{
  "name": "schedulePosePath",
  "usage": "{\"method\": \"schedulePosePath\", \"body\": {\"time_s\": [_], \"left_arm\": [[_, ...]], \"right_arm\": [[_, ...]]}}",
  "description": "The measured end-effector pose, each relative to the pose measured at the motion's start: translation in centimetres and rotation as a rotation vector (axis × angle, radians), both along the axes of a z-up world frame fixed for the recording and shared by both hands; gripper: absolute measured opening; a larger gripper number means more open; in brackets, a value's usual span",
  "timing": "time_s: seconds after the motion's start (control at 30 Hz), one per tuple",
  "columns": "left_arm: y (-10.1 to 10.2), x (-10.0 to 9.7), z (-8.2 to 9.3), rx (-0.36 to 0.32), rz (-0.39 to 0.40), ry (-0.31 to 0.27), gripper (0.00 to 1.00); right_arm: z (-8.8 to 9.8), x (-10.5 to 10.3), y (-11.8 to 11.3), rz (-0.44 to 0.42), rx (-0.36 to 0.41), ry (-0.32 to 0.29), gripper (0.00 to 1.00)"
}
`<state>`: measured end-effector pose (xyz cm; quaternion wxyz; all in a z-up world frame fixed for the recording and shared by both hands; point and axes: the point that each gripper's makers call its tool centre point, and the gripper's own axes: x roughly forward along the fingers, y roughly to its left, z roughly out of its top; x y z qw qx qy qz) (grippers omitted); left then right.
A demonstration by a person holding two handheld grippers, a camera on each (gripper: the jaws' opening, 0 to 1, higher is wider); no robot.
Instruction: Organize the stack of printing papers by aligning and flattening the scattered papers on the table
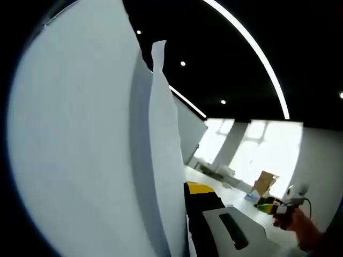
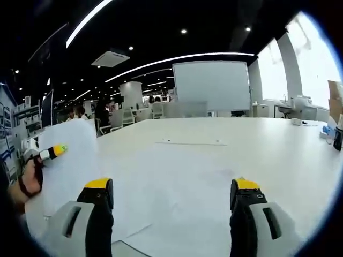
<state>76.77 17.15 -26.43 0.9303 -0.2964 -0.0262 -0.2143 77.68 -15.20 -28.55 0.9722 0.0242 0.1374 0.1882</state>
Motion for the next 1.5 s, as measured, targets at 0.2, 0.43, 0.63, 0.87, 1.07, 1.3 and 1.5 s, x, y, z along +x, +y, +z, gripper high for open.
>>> {"method": "schedulePosePath", "body": {"time_s": [0.2,0.43,0.63,0.87,1.07,1.3,1.5], "left_arm": [[0.0,0.0,0.0,0.000,0.000,0.000,0.06],[0.0,0.0,0.0,-0.002,-0.001,0.001,0.06],[0.1,0.0,0.0,-0.002,-0.001,0.001,0.06],[0.1,0.1,0.0,-0.002,-0.002,0.001,0.06],[0.1,0.1,0.0,0.000,-0.003,0.001,0.06],[0.0,0.1,0.0,0.002,-0.004,0.001,0.06],[0.0,0.1,0.0,0.002,-0.005,0.002,0.06]], "right_arm": [[-0.2,0.0,0.2,0.008,0.001,0.005,0.85],[-0.4,-0.2,0.6,0.018,-0.005,0.012,0.85],[-0.6,-0.1,0.9,0.025,-0.009,0.019,0.85],[-0.7,0.0,1.2,0.032,-0.013,0.019,0.84],[-0.8,0.1,1.4,0.036,-0.018,0.023,0.84],[-0.8,0.2,1.4,0.038,-0.023,0.023,0.84],[-0.9,0.3,1.5,0.040,-0.027,0.024,0.84]]}}
